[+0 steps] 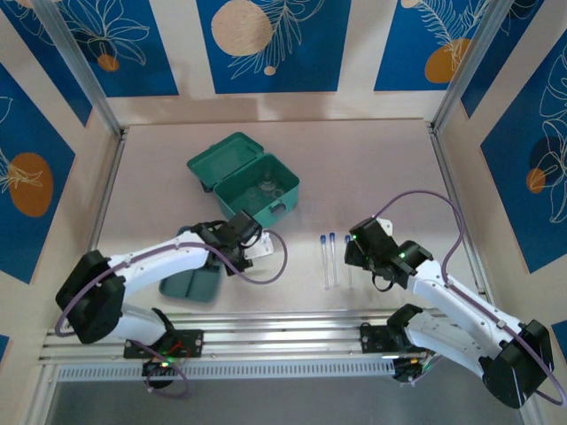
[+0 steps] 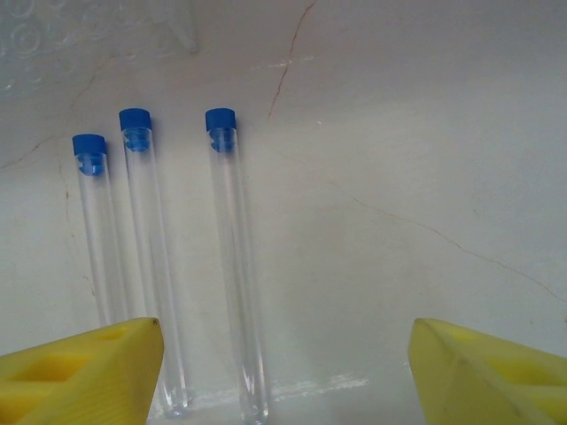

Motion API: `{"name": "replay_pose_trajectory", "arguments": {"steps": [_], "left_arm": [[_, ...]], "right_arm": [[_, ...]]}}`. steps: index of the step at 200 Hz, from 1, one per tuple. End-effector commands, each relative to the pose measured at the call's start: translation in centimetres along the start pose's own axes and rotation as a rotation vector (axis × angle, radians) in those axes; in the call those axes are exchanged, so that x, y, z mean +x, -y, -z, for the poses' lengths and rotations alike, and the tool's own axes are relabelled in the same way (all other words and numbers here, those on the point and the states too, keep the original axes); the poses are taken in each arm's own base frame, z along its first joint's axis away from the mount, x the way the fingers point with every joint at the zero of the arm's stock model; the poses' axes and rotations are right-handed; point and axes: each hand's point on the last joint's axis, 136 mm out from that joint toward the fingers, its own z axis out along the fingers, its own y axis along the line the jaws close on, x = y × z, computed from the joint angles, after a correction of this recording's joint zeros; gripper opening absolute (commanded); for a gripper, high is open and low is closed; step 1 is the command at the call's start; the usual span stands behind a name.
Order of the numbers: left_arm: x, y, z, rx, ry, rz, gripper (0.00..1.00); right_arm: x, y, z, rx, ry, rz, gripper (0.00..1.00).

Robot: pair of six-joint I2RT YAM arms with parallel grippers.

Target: Organize the chemistry lab equipment

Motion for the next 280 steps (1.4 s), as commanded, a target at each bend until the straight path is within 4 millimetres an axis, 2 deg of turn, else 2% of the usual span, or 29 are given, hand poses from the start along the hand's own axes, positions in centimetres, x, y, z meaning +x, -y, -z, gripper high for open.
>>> {"name": "replay_pose_trajectory", "arguments": {"steps": [1,36,94,134,171,214,238,280], "left_arm": [[0.9,-1.1,1.8,-0.023,-0.015,0.022,0.16],[2.9,-2.2,2.6,-0.018,-0.021,0.105,0.19],[7.7,-5.0,3.6,-0.004,-0.038,0.309,0.2],[11.6,-6.1,3.1,0.019,-0.056,0.448,0.22],[14.3,-6.4,2.7,0.068,-0.078,0.56,0.22],[15.8,-6.2,2.1,0.149,-0.104,0.639,0.22],[16.5,-6.2,1.1,0.184,-0.119,0.67,0.2],[16.9,-6.4,0.3,0.241,-0.123,0.732,0.17]], "right_arm": [[-0.2,-0.1,0.3,-0.01,0.014,0.001,0.74],[-0.2,0.0,0.4,-0.001,0.018,0.002,0.74],[-0.4,0.1,0.4,0.008,0.027,-0.003,0.74],[-0.4,0.3,0.5,0.017,0.033,-0.006,0.74],[-0.4,0.3,0.5,0.019,0.033,-0.004,0.74],[-0.4,0.3,0.5,0.02,0.035,-0.002,0.74],[-0.4,0.3,0.6,0.018,0.038,-0.003,0.74],[-0.4,0.2,0.7,0.013,0.04,-0.001,0.74]]}}
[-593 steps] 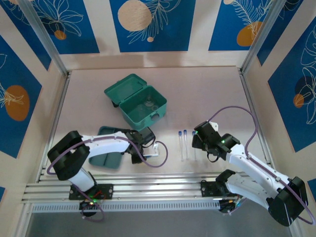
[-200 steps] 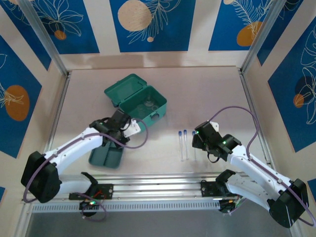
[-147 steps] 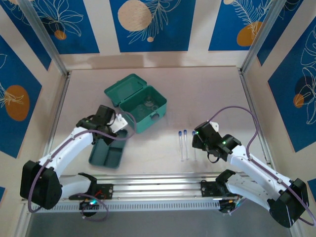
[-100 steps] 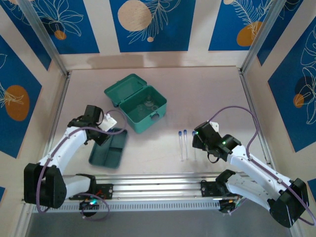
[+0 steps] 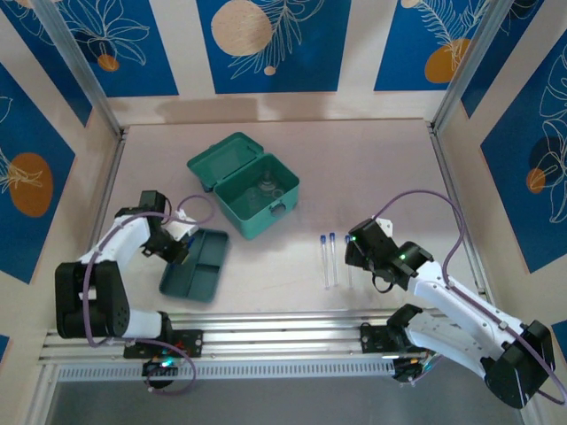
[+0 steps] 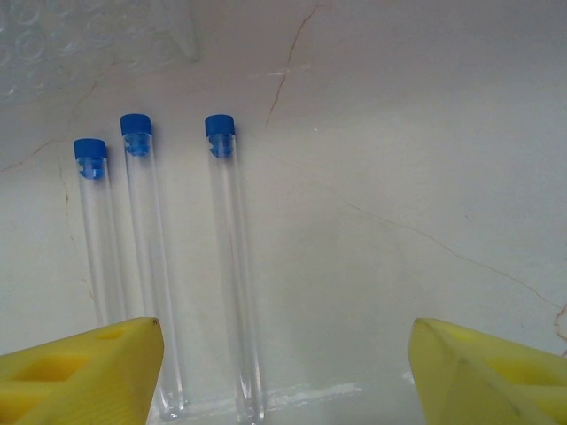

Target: Organize the chemistry lab equipment

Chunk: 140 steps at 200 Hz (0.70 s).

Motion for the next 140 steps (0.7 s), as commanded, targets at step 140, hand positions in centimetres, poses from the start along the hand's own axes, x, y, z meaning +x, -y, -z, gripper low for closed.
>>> {"name": "replay_pose_trajectory", "arguments": {"steps": [140], "left_arm": [[0.3,0.5,-0.9,0.062,-0.008,0.027,0.29]], "right_arm": [[-0.2,0.1,0.3,0.006,0.014,-0.013,0.74]]}}
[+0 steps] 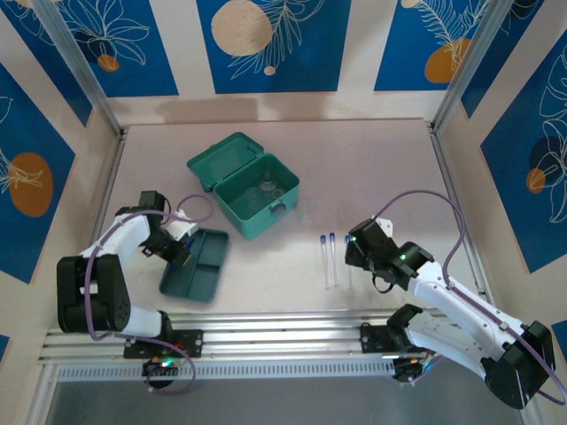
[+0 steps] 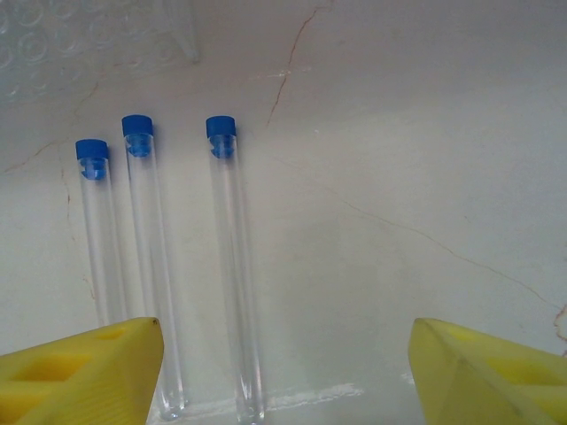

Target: Organize the chemistry lab equipment

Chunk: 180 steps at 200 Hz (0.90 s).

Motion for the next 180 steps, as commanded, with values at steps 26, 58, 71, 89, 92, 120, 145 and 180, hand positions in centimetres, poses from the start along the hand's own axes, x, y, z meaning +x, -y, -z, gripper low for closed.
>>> {"name": "replay_pose_trajectory", "arguments": {"steps": [26,58,71,89,92,120,145,180], "left_arm": [[0.1,0.4,-0.1,0.033,0.003,0.012,0.31],[0.0,0.5,0.0,0.039,0.002,0.013,0.37],[-0.1,0.5,0.1,0.038,0.005,0.013,0.37],[-0.3,0.5,0.4,0.037,0.012,0.013,0.39],[-0.3,0.5,0.5,0.037,0.013,0.014,0.39],[-1.0,0.7,1.6,0.037,0.047,0.01,0.4],[-2.2,0.8,3.1,0.024,0.097,-0.002,0.44],[-3.5,1.7,4.3,0.038,0.142,-0.048,0.46]], "right_arm": [[-0.2,0.1,0.2,0.009,0.01,-0.012,0.74],[-0.2,0.1,0.2,0.007,0.009,-0.013,0.74],[-0.2,0.1,0.2,0.008,0.009,-0.013,0.74],[-0.1,0.1,0.1,0.008,0.005,-0.01,0.74],[-0.2,0.0,0.2,0.005,0.008,-0.01,0.74],[-0.1,-0.5,-0.1,-0.009,-0.01,0.001,0.74],[0.0,-1.0,-0.7,-0.002,-0.031,0.002,0.74],[-0.7,-2.2,-1.3,-0.011,-0.05,0.022,0.71]]}}
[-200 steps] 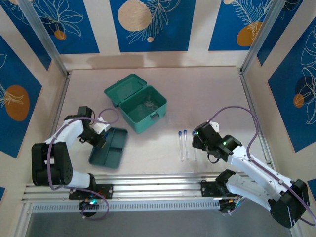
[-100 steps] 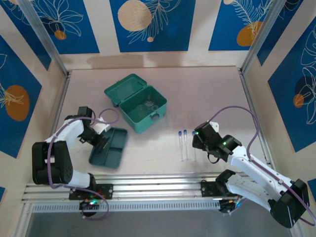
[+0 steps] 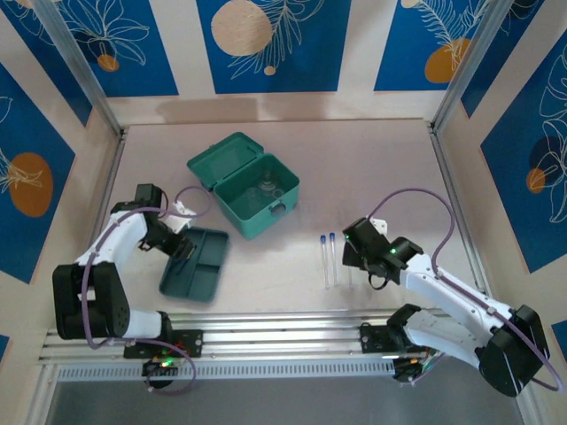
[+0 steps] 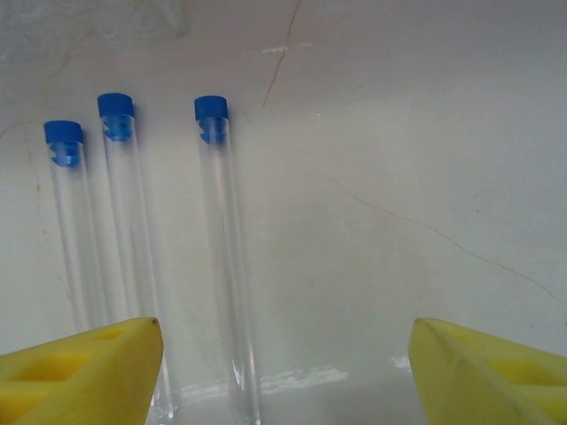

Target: Organize the chemistry lab equipment

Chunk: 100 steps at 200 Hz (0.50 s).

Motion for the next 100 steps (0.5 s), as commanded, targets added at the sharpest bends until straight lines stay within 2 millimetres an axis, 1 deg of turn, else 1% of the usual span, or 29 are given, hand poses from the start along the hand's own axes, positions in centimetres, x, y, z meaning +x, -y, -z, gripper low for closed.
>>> {"name": "replay_pose_trajectory", "arguments": {"steps": [1,22,34,43,71,88,100], "left_arm": [[-1.3,1.5,1.5,0.039,0.049,-0.034,0.46],[-2.0,2.2,1.6,0.027,0.068,-0.082,0.46],[-2.4,3.2,1.3,0.02,0.069,-0.131,0.46],[-2.6,4.1,1.0,0.021,0.072,-0.171,0.46],[-3.8,8.0,0.2,0.039,0.085,-0.318,0.49],[-4.6,10.1,0.1,0.07,0.096,-0.376,0.5],[-5.3,11.1,-0.1,0.091,0.103,-0.398,0.5]], "right_arm": [[-1.4,-1.9,0.4,-0.055,0.01,-0.003,0.71],[-1.6,-2.0,-0.3,-0.024,-0.023,0.004,0.67],[-1.6,-2.1,-0.8,-0.017,-0.038,0.0,0.66],[-1.8,-2.4,-1.2,-0.027,-0.049,-0.005,0.64],[-2.4,-3.2,-2.1,-0.043,-0.074,-0.017,0.56],[-2.9,-3.5,-2.6,-0.032,-0.092,-0.017,0.52],[-3.1,-3.6,-2.9,-0.021,-0.106,-0.016,0.49]]}}
